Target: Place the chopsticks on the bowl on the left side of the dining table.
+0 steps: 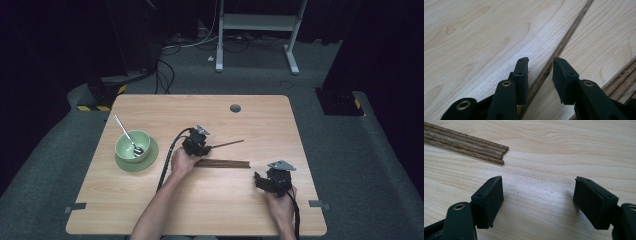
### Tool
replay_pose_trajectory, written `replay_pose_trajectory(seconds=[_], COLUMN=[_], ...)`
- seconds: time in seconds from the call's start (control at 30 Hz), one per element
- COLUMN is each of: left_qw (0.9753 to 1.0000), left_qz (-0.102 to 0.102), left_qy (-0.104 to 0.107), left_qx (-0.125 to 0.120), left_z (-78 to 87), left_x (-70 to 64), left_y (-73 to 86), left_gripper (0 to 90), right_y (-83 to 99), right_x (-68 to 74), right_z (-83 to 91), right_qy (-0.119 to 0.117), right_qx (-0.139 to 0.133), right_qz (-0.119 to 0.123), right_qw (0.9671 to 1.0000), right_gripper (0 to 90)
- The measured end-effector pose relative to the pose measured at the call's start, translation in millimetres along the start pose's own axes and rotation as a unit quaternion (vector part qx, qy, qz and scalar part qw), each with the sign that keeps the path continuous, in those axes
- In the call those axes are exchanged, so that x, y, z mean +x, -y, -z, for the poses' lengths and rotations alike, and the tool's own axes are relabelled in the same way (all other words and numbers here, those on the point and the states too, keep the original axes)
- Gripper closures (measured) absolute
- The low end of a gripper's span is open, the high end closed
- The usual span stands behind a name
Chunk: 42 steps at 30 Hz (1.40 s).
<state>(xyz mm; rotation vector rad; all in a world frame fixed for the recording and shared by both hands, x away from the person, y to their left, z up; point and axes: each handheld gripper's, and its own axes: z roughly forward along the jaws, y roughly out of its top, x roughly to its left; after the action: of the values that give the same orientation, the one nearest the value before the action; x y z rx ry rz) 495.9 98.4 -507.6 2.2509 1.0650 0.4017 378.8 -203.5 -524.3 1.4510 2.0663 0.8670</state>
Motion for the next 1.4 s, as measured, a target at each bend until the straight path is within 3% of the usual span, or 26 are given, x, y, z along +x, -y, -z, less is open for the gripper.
replay_pose_trajectory(seconds=[0.2,0.5,0.93,1.4], left_qw=[0.9999,0.9999,0.9999,0.9998], left_qz=[-0.006,-0.011,0.005,0.000], left_qy=[0.001,-0.002,-0.013,-0.020], left_qx=[0.016,0.012,0.004,0.010], left_z=[0.6,0.4,6.1,8.2], left_x=[8.2,14.5,42.8,41.9], left_y=[-3.3,-2.6,7.5,8.2], left_gripper=[70.3,77.8,82.8,83.7], right_y=[0.0,0.1,0.2,0.2], right_x=[-0.1,0.0,0.3,0.3], right_z=[0.0,0.1,0.2,0.3], right_qy=[0.000,0.000,-0.001,-0.001], right_qx=[0.000,0.000,0.000,-0.001], right_qz=[0.001,0.001,0.001,0.001], right_qw=[1.0000,1.0000,1.0000,1.0000], right_gripper=[23.9,24.1,24.4,24.4])
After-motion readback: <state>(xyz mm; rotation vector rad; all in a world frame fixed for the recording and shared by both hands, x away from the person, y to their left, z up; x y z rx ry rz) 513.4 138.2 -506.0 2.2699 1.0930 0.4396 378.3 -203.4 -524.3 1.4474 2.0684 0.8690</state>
